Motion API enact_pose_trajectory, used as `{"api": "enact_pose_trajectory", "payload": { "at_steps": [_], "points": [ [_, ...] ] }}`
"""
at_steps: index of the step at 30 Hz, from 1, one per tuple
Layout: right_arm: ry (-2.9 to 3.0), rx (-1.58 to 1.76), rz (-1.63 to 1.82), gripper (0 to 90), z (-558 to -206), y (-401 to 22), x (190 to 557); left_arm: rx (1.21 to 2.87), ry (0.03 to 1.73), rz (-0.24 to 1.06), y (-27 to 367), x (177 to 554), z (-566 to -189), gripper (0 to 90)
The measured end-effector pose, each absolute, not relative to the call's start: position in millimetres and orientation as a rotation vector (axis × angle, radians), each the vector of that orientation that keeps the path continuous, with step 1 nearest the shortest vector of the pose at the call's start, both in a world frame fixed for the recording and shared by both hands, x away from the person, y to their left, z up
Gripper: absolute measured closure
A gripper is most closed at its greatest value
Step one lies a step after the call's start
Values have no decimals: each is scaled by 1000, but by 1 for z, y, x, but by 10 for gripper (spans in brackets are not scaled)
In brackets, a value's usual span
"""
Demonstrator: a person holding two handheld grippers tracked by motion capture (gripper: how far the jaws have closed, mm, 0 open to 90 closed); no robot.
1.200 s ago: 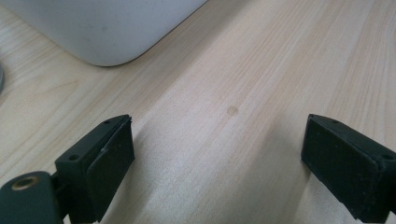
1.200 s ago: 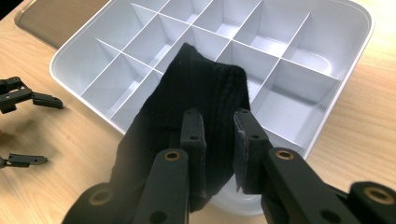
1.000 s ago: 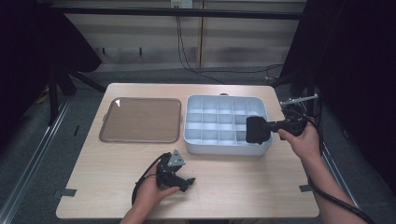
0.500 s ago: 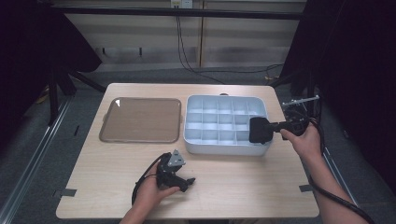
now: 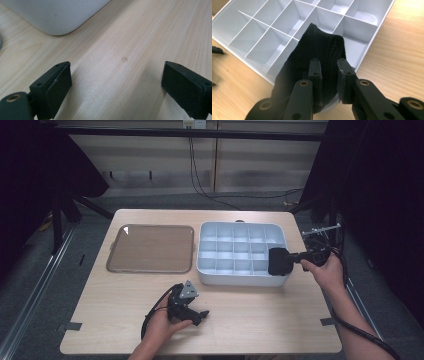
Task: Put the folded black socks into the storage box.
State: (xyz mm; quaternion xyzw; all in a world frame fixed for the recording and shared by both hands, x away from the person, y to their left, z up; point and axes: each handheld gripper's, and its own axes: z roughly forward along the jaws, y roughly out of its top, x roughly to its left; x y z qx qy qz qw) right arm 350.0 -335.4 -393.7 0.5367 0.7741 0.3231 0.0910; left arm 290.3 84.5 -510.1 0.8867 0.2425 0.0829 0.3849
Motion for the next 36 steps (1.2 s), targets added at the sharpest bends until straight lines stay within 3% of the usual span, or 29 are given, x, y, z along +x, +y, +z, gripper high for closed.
{"api": "enact_pose_trajectory", "payload": {
  "at_steps": [26,36],
  "points": [
    [2331,1629,943,751,-413,-340,351,2269,609,214,85,291,-510,90],
    [2311,1618,905,694,-413,-339,350,2259,618,212,84,290,-510,90]
  ]
}}
